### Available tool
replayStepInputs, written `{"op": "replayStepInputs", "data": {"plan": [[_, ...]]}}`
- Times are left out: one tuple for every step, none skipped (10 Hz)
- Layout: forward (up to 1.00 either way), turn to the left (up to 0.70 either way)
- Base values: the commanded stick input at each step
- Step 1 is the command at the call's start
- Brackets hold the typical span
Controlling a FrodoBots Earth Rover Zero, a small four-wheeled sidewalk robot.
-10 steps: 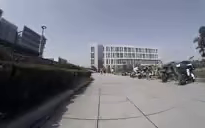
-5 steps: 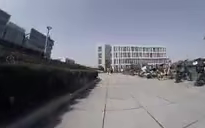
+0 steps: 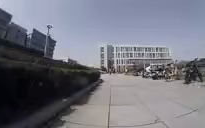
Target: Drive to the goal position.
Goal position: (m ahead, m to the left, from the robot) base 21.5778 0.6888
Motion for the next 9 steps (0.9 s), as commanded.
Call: {"op": "replayStepInputs", "data": {"plan": [[0.85,0.28],[0.85,0.01],[0.85,0.0],[0.85,0.0],[0.85,0.0],[0.85,0.0],[0.85,0.0],[0.85,0.0],[0.85,0.0]]}}
